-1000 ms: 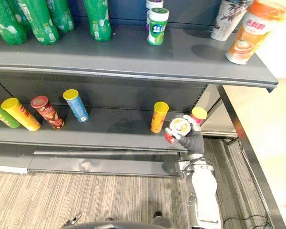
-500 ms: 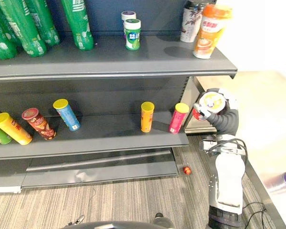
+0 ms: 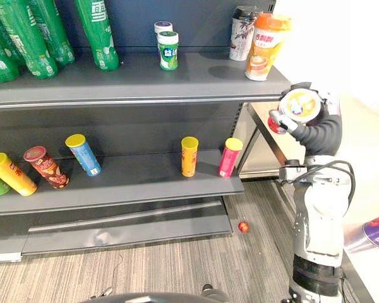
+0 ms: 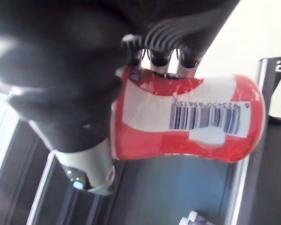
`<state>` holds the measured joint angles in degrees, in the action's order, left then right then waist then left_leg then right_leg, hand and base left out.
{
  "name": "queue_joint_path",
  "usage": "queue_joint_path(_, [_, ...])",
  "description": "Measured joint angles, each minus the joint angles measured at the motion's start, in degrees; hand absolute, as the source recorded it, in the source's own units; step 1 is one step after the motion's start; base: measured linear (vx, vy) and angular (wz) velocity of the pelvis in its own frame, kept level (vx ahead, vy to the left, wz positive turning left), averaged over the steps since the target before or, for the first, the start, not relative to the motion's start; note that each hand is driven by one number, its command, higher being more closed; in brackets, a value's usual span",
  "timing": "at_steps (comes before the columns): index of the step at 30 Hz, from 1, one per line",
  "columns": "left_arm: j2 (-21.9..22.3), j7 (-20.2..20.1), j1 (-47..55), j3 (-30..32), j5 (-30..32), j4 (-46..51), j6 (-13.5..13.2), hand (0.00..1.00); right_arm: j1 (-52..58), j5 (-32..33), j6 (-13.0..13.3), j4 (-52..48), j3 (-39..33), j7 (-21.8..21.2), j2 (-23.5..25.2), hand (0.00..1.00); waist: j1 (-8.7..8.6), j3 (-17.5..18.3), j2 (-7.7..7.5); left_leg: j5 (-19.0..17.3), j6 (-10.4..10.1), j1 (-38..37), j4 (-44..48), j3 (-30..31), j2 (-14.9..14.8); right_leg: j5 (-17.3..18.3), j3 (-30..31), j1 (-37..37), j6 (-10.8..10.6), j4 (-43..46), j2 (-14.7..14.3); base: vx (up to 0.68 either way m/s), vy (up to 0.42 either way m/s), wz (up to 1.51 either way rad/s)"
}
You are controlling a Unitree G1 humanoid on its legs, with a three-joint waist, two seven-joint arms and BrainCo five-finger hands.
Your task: Put the gum and the chips on the shelf.
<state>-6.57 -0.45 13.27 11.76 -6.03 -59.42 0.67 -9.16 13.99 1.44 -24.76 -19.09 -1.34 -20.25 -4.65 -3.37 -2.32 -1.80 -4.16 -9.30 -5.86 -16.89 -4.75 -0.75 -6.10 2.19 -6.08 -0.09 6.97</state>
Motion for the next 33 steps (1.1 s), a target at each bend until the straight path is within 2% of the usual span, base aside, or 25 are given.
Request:
queue_joint_path(4, [-0.73,0.0,0.06,-0.84,0.06,-0.38,0.11,0.0,-6.29,1.31,-0.02,2.98,4.93,1.0,-3.88,1.0,-0.01,0.57,-0.69,0.26,0.03,0.0,-0.02,0.01,0.01,-0.51,0.05,0.11,0.04,-0.36,-0.02,-0.01,-0.003,0.0])
queue_joint_path(8, [-1.18,0.03,-0.02,-1.91,0.04,-0.63,0.23,0.0,-12.69,2.98,-0.48,8.18,10.91,1.18,-4.7,1.0,0.11,0.67,-0.88,0.73,0.09,0.05,-0.04,0.07,0.0,-1.19,0.02,0.23,0.18,-0.87,-0.07,-0.06,-0.024,0.02])
queue_joint_path(9, [-1.54,0.06,0.19,-2.81,-0.02,-2.0,1.26,0.0,-18.26,5.38,-2.94,15.07,18.69,1.05,-4.73,1.0,0.59,0.71,-1.05,1.52,0.01,0.16,-0.07,0.42,-0.31,-1.58,-0.37,0.2,0.5,-0.87,-0.3,-0.12,-0.06,0.09])
queue_joint_path(14, [-1.67,0.06,0.46,-3.02,-0.04,-2.12,1.28,0.0,-20.63,6.36,-3.93,17.86,20.3,1.09,-4.75,1.0,1.07,0.81,-1.2,1.79,-0.26,0.39,-0.09,0.4,-0.78,-1.59,-0.37,0.18,0.53,-1.02,-0.73,-0.05,-0.026,-0.01])
queue_joint_path(16, [-1.82,0.11,0.47,-3.48,-0.25,-2.13,1.4,0.0,-25.77,7.56,-4.38,24.14,23.62,1.76,-5.06,1.0,0.89,0.81,-1.2,1.86,-0.41,0.34,-0.1,0.43,-0.98,-1.71,-0.29,0.17,0.62,-1.17,-0.9,-0.04,-0.02,-0.05])
queue_joint_path(23, [-2.2,0.27,-0.58,-4.64,-0.58,-2.04,2.14,0.0,-37.41,14.07,-6.33,35.56,30.04,3.75,-5.85,1.0,3.29,0.82,-1.46,2.6,-0.66,0.96,-0.1,0.64,-1.38,-2.45,-0.96,0.01,1.06,-2.02,-1.31,0.0,-0.012,0.04])
queue_joint_path(33, [-2.46,0.35,-0.7,-4.72,-0.69,-2.06,2.48,0.0,-49.99,20.49,-7.01,47.15,34.28,5.16,-5.85,1.0,3.35,0.65,-1.85,3.05,-1.31,1.14,-0.09,0.35,-2.52,-3.31,-0.81,0.0,1.86,-2.85,-2.56,0.0,-0.008,-0.02])
